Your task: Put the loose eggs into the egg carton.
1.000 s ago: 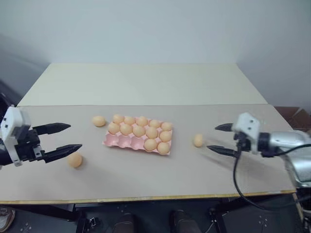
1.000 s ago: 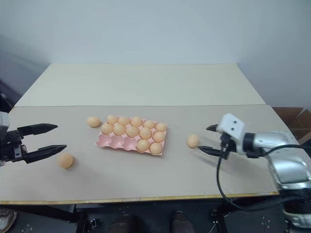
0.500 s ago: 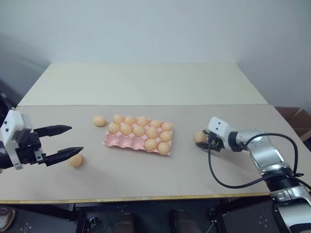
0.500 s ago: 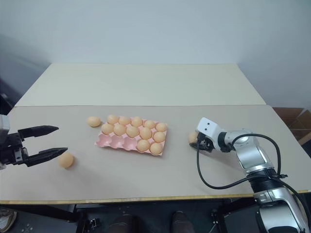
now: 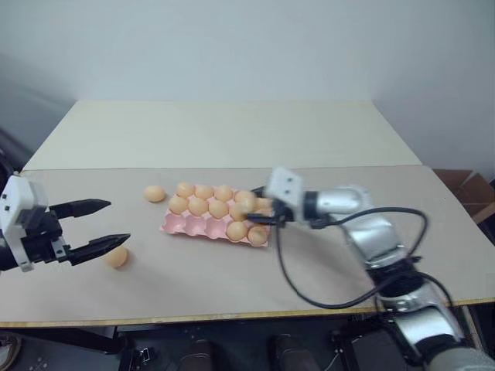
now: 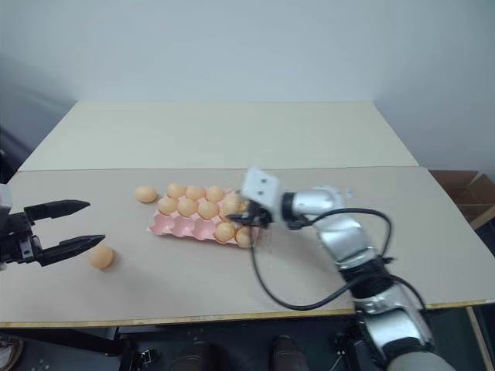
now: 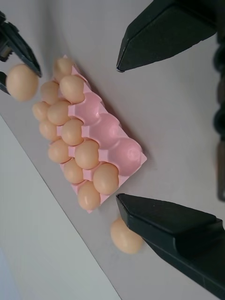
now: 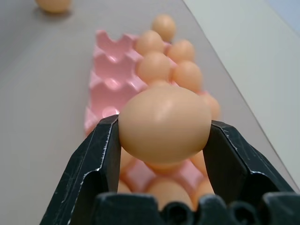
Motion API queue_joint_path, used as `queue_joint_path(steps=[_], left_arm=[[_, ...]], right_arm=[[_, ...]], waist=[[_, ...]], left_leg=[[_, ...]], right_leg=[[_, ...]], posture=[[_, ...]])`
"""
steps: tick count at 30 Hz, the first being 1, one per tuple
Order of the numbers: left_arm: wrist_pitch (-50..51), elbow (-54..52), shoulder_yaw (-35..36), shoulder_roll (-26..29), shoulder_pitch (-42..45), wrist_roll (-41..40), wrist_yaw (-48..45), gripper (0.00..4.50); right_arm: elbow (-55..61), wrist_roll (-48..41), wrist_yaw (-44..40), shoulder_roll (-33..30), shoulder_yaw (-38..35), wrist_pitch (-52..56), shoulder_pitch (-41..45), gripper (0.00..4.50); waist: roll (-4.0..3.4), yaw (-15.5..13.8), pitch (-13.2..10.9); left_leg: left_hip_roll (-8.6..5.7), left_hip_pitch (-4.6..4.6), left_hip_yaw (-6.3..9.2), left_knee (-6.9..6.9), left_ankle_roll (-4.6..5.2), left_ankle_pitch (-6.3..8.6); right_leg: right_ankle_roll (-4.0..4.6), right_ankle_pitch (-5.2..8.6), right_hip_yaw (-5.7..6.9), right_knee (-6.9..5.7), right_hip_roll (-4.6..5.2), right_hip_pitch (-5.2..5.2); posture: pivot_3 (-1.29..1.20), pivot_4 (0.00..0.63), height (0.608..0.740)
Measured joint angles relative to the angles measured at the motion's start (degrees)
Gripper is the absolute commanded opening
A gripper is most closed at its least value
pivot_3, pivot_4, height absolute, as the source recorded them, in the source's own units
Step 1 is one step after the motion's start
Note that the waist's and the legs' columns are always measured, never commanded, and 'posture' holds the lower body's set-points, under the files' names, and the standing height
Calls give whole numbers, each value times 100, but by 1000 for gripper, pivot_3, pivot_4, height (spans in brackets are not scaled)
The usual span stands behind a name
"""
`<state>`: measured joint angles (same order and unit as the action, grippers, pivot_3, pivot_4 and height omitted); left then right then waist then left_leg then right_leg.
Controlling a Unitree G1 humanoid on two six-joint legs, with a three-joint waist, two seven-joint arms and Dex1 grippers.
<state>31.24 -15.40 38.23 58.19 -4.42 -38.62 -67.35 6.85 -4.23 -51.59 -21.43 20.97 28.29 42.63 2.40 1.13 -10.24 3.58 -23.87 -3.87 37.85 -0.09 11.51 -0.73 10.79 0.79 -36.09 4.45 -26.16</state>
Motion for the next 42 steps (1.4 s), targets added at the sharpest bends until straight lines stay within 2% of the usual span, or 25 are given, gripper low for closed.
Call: queue_joint_path(steps=[5, 7, 8, 10, 11, 12, 16, 20, 25, 27, 32, 35, 38, 42], left_arm=[[2, -22, 67, -9, -83, -1, 33, 4500], [6, -78, 93, -11, -124, -2, 34, 4500], [10, -110, 103, -11, -136, -3, 35, 4500], [18, -182, 134, -11, -196, -12, 36, 4500], [24, -184, 142, -11, -225, -14, 36, 4500], [30, -184, 150, -13, -244, -15, 36, 4500], [34, -190, 216, -15, -259, -69, 41, 4500], [35, -188, 218, -14, -256, -98, 50, 4500], [36, -170, 209, -13, -256, -98, 50, 4500], [35, -167, 216, -9, -265, -97, 41, 4500], [35, -67, 237, 4, -299, -90, 19, 4500], [34, -15, 251, 11, -338, -74, -9, 4500], [34, -1, 259, 12, -377, -69, -35, 4500], [34, -1, 261, 12, -440, -69, -34, 4500]], right_arm=[[-563, 414, 361, 545, 459, 35, 330, 2519], [-815, 569, 463, 706, 605, 19, 392, 3158], [-914, 645, 507, 748, 687, 3, 426, 3331], [-1086, 795, 579, 794, 771, -24, 469, 4111], [-1113, 813, 584, 790, 766, -23, 471, 4386], [-1118, 811, 578, 776, 757, -22, 471, 4454], [-917, 671, 429, 635, 628, 20, 468, 4454], [-297, 267, 222, 238, 64, 186, 300, 4454], [604, -536, -220, -592, -930, 456, -225, 4454], [938, -936, -548, -1149, -1397, 458, -636, 4454], [1148, -1828, -1439, -2363, -2697, 418, -1549, 4454], [1142, -2181, -1952, -2861, -3275, 195, -2122, 4454], [1047, -2246, -2207, -3114, -3555, -31, -2544, 4454], [990, -2347, -2230, -3149, -3606, -139, -2634, 4454]], waist=[[8, -34, 5], [9, -24, 6], [9, -18, 6], [9, -20, 6], [9, -20, 6], [9, -21, 6], [9, -24, 6], [9, -52, 6], [10, -45, 6], [9, -59, 6], [10, -63, 6], [10, -35, 6], [10, -22, 6], [10, -29, 6]], left_leg=[[14, 2, -5, 0, -2, 0], [17, 2, -5, 0, -2, 0], [18, 2, -6, 0, -2, 0], [20, 2, -6, 0, -4, 1], [20, 2, -6, 0, -4, 1], [21, 2, -6, 0, -4, 1], [23, 2, -6, 0, -4, 1], [21, 1, -6, 0, -6, 2], [23, 3, -11, 0, -7, 3], [23, 3, -11, -2, -7, 3], [24, 6, -12, -2, -7, 4], [25, 12, -14, -2, -8, 4], [26, 15, -16, -2, -8, 4], [26, 14, -18, -2, -8, 5]], right_leg=[[29, 8, 9, 0, -7, 0], [34, 7, 9, 0, -9, -1], [35, 6, 8, 0, -10, -3], [38, 3, 8, 0, -11, -3], [43, -1, 8, -1, -11, -3], [43, -1, 9, 0, -12, -3], [41, 1, 9, 0, -13, -4], [34, 5, 10, 3, -11, -2], [40, 10, 8, 5, -12, -2], [48, 16, 9, 6, -12, -2], [48, 18, 6, 8, -12, 0], [48, 19, 2, 7, -14, 0], [48, 19, -1, 7, -13, 0], [48, 20, -2, 7, -13, -2]], posture=[[0, 150, 740], [0, 150, 740], [0, 150, 740], [0, 150, 740], [0, 150, 740], [0, 150, 740], [0, 150, 740], [0, 150, 740], [0, 150, 740], [0, 150, 740], [0, 150, 740], [0, 150, 740], [0, 150, 740], [0, 150, 740]])
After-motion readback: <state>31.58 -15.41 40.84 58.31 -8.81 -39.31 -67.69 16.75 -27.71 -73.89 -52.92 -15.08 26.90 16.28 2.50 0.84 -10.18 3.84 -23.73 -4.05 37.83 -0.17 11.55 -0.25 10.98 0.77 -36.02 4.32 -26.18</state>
